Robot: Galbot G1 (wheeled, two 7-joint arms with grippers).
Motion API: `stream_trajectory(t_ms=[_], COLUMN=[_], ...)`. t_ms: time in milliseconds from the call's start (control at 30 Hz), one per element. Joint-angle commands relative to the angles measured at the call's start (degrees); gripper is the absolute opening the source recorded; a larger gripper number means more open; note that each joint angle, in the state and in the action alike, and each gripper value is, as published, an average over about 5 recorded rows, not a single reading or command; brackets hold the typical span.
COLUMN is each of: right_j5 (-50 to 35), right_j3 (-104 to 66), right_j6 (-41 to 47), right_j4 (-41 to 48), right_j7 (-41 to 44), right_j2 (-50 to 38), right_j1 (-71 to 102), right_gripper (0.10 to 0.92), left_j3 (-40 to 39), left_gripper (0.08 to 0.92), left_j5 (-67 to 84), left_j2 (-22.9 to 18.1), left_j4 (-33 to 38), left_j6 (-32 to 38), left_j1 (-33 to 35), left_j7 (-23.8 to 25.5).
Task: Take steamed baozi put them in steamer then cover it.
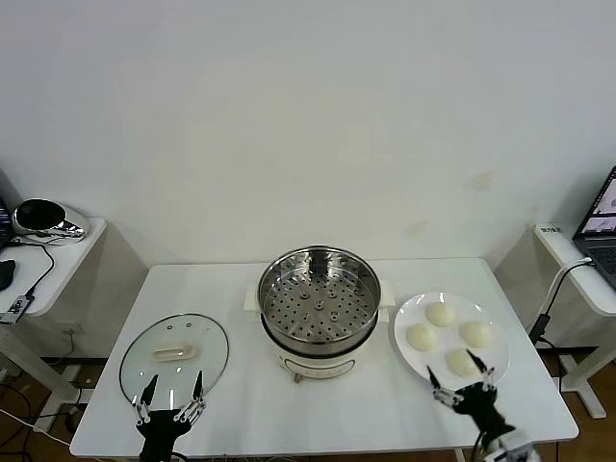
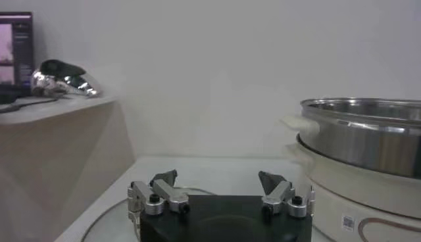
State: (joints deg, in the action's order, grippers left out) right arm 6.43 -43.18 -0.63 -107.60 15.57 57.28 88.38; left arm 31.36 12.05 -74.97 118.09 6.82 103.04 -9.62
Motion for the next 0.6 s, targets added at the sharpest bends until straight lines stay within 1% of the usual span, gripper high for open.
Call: stream_trajectory(t_ms=[33,133,300,467,600], right_j5=[9.6,10.4,10.8,10.6,10.6], right_j3=[-1.4,2.7,17.3,36.9,49.8], right_j6=[4.0,5.5,6.5,5.5,3.1], right_j4=[4.5,7.8,14.7,24.4,31.1], right_j7=[8.3,12.9,22.4,33.4,40.6], right_j2=[-15.7,-20.5,-27.3,-28.8,-27.9], right_j1=[-9.4,-15.8,-32.5,-53.1,-64.3], right_gripper=[0.823,0.823,0.823,0.823,0.823], left_j3=[0.2,0.4,0.9,1.3,1.6], left_gripper=[0.823,0.823,0.823,0.823,0.823], left_j5=[-2.9,-3.8,-5.1,-6.6,-7.1], left_j2=[0.4,0.3,0.2,0.0,-0.3], left_j4=[0.8,1.2,2.3,2.9,3.1], left_j6=[-0.3,-0.3,-0.3,-0.1,0.2], left_j1=[-0.1,0.1,0.7,1.5,1.8], left_j7=[1.0,1.1,1.3,1.6,1.5])
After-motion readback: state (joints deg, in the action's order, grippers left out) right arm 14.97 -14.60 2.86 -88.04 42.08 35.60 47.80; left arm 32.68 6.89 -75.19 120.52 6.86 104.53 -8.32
